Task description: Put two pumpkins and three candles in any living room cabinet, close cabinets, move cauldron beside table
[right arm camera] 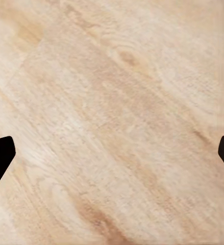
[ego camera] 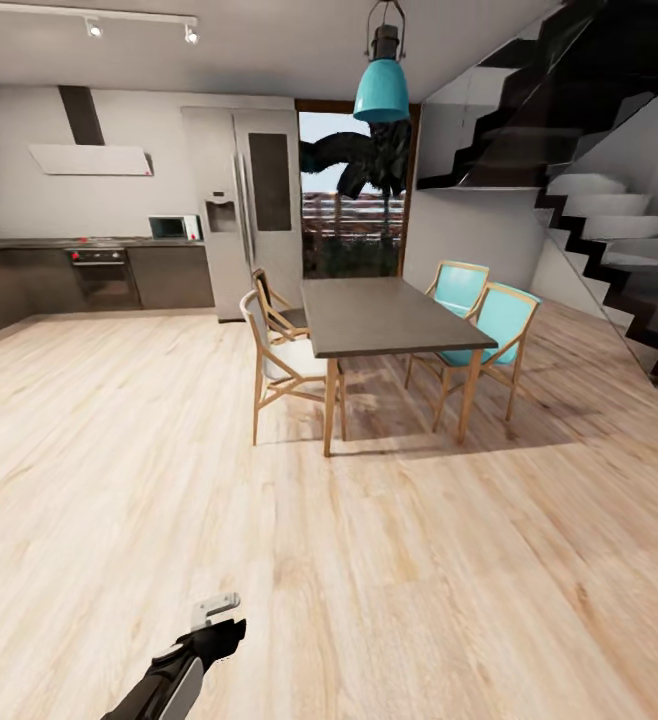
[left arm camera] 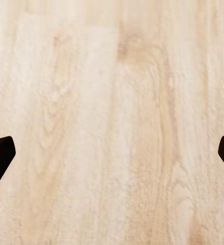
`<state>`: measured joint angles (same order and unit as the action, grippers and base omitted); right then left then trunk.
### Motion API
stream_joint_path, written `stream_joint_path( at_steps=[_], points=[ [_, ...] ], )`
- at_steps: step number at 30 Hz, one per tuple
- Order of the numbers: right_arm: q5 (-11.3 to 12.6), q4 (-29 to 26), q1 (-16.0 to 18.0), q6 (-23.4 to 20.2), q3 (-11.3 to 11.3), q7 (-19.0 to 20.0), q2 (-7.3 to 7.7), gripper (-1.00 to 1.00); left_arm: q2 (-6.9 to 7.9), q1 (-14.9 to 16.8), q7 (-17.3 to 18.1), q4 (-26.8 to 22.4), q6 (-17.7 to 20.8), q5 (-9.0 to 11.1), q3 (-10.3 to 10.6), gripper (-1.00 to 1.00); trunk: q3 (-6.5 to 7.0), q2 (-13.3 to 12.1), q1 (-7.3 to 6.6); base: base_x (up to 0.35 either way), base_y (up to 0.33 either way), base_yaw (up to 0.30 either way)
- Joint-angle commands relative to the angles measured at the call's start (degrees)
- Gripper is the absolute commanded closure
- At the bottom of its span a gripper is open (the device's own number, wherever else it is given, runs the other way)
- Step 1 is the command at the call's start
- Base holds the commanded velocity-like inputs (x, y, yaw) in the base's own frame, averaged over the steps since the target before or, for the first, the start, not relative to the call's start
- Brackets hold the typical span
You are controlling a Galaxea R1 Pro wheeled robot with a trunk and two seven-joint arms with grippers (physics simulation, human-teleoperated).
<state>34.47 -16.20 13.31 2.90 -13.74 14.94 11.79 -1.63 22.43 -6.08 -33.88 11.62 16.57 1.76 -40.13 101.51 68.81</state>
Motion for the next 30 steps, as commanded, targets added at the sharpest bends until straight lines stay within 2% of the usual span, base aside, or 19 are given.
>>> stream_joint_path(
  at_steps=[1,4,14,18,20,24,30],
  points=[
    [0.7,0.1,0.0,0.1,0.1,-0.6,0.00,-1.00,0.03,0.0,-0.4,-0.1,0.3,0.6,0.2,-1.00,-0.05,0.0,0.02,0.264,0.069,-0.012],
    [1.1,0.1,0.1,0.1,0.2,-1.8,0.01,-1.00,-0.01,0.0,-0.4,0.0,0.2,0.6,0.2,-1.00,-0.07,0.0,0.02,0.284,0.029,0.011],
    [1.3,0.2,0.1,-1.3,-0.2,-1.6,0.09,-1.00,-0.06,0.0,-0.4,0.2,0.2,0.8,0.2,-1.00,-0.85,0.0,0.02,0.280,0.002,0.088],
    [1.3,0.1,0.1,-4.1,-0.1,-1.3,0.13,-1.00,-0.11,0.0,-0.4,1.4,0.2,0.6,0.2,-1.00,-1.18,0.0,0.02,0.119,0.000,0.101],
    [1.3,0.1,0.1,-4.5,-0.1,-0.3,0.13,-1.00,-0.12,0.0,-0.3,1.6,0.1,0.5,0.2,-1.00,-1.26,0.0,0.02,0.032,0.000,0.049],
    [1.2,0.1,0.1,-4.6,0.0,4.9,0.14,-1.00,-0.12,0.0,-0.1,1.8,-1.4,0.5,0.3,-1.00,-1.36,0.0,0.02,0.007,0.000,-0.113],
    [0.9,0.2,0.1,-4.4,0.1,6.4,0.08,-1.00,-0.11,0.0,-0.1,1.8,-1.8,0.6,0.3,-1.00,-1.58,0.0,0.02,0.001,0.000,-0.238]
  ],
)
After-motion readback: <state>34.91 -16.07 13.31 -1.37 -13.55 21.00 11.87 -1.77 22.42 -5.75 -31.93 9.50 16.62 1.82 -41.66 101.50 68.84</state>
